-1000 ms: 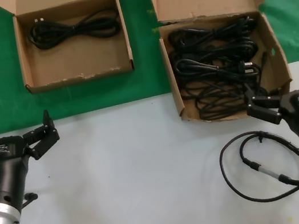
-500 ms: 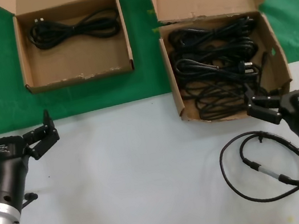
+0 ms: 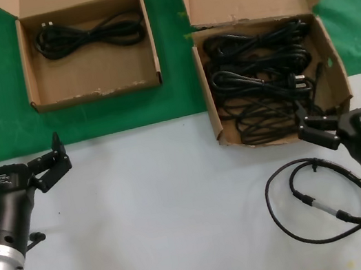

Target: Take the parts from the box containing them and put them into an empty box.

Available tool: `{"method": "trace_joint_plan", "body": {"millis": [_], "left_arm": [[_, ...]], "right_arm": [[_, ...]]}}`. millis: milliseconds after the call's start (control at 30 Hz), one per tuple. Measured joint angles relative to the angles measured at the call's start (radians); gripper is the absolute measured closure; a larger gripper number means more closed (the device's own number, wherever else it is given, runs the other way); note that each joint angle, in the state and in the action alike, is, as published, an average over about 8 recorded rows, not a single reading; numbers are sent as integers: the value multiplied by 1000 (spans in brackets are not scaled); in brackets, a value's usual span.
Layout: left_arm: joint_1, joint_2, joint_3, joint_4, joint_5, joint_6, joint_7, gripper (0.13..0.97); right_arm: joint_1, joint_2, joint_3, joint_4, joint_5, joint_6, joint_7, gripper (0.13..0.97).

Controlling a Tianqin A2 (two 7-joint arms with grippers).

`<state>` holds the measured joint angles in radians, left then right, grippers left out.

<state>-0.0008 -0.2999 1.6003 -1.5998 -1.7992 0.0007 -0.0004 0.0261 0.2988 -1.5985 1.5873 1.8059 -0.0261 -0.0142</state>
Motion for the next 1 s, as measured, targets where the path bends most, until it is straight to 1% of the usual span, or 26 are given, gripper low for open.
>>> {"method": "trace_joint_plan", "body": {"millis": [1000], "left_arm": [[0, 0, 0, 0, 0, 0, 0, 132]], "right_arm": [[0, 0, 0, 0, 0, 0, 0, 129]]}}
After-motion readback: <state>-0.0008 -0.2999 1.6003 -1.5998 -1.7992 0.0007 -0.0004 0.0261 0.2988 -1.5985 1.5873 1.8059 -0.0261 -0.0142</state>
